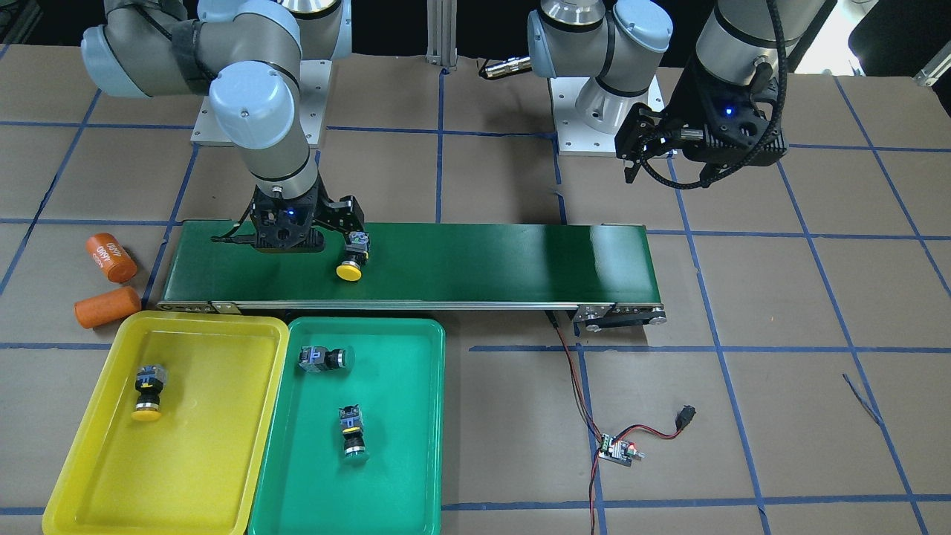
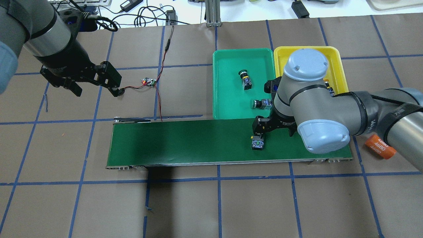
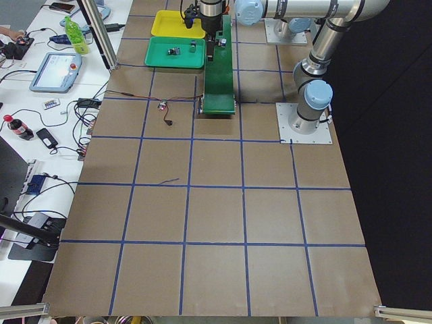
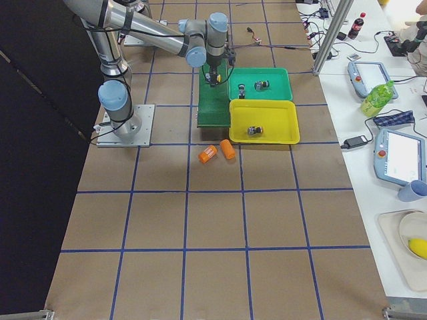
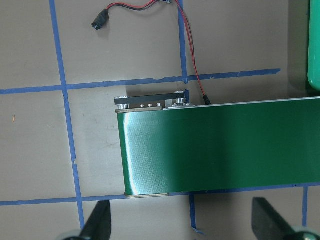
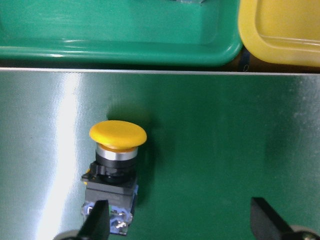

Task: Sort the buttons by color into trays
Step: 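Grasp the last yellow-capped button on the belt with the right gripper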

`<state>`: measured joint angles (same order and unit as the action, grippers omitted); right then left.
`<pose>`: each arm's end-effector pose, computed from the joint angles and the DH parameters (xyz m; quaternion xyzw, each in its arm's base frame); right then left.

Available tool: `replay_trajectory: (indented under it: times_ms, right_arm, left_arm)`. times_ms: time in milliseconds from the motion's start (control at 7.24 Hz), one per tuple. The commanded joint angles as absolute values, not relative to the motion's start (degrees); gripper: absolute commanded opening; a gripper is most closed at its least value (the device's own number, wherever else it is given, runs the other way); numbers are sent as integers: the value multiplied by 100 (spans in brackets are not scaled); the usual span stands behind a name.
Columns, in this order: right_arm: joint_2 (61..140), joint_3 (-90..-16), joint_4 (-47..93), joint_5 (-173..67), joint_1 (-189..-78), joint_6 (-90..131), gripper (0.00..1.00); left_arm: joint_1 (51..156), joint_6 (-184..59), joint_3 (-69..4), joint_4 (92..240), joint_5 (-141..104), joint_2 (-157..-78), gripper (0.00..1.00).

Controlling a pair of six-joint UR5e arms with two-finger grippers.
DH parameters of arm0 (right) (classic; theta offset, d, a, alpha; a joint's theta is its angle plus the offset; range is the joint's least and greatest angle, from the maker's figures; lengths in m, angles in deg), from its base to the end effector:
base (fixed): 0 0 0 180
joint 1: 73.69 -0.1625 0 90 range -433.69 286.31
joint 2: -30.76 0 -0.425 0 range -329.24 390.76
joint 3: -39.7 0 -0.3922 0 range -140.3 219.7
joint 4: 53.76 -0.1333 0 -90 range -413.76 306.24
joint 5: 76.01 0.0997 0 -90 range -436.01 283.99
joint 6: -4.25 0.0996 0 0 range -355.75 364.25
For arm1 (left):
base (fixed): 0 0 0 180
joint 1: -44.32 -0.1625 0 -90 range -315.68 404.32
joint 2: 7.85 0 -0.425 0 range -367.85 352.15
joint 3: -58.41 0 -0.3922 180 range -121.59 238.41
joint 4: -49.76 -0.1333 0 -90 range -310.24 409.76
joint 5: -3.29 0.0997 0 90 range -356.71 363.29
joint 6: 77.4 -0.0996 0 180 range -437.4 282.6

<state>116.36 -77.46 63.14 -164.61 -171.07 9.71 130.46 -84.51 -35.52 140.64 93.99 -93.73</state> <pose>0.1934 -0.4368 0.2736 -0.0162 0.9990 0.0418 0.0076 -0.1008 -0.4680 0.4869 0.0284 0.9996 0.0066 0.0055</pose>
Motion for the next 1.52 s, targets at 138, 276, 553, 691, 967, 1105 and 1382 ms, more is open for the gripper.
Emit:
replay_trajectory:
  times_ms: [138, 276, 553, 691, 967, 1105, 1382]
  right_arm:
    - [11408, -7746, 6489, -16461, -17168, 1075, 100]
    - [11400, -7737, 6489, -16461, -17168, 1066, 100]
    - [11391, -7737, 6489, -16461, -17168, 1066, 100]
    - [11373, -7789, 6567, -16461, -17168, 1049, 99]
    - [11241, -7772, 6691, -16496, -17151, 1014, 38]
    - [11250, -7763, 6682, -16539, -17125, 996, 20]
    - [11241, -7537, 6700, -16549, -17020, 961, 11]
  left_arm:
    - [13046, -8451, -3545, 14064, 9399, -9372, 100]
    - [13046, -8451, -3545, 14064, 9399, -9363, 100]
    - [13046, -8451, -3545, 14055, 9408, -9363, 100]
    - [13046, -8460, -3545, 14055, 9408, -9363, 100]
    - [13046, -8460, -3545, 14064, 9408, -9363, 100]
    - [13046, -8452, -3554, 14064, 9408, -9363, 100]
    - [13046, -8460, -3545, 14055, 9408, -9363, 100]
